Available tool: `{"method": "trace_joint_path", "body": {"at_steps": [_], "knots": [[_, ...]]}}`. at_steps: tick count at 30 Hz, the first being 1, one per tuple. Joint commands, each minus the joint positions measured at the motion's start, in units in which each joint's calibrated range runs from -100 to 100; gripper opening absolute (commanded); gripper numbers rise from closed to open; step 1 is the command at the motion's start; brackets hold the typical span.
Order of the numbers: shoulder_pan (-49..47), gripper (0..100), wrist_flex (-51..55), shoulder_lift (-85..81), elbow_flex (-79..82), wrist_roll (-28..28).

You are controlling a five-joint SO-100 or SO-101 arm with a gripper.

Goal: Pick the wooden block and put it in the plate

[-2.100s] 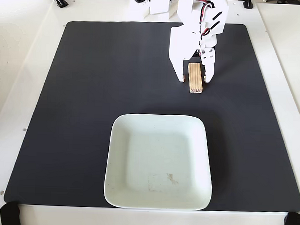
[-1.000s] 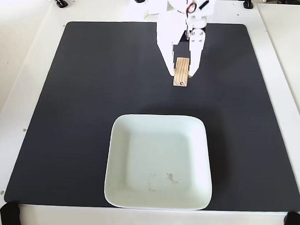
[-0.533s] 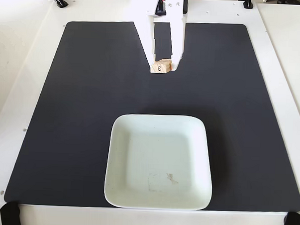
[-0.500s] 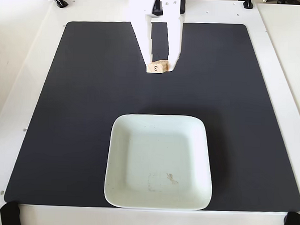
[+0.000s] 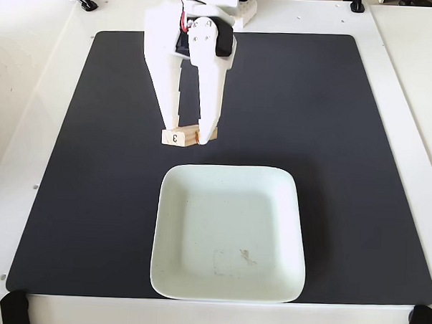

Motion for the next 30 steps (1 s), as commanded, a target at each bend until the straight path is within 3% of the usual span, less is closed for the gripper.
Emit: {"method": "trace_joint_path", "body": {"at_steps": [1, 30], "knots": [[0.37, 1, -0.63, 3.06, -8.13, -0.26], [-1.53, 1, -0.63, 32.47, -44.03, -0.15]]}}
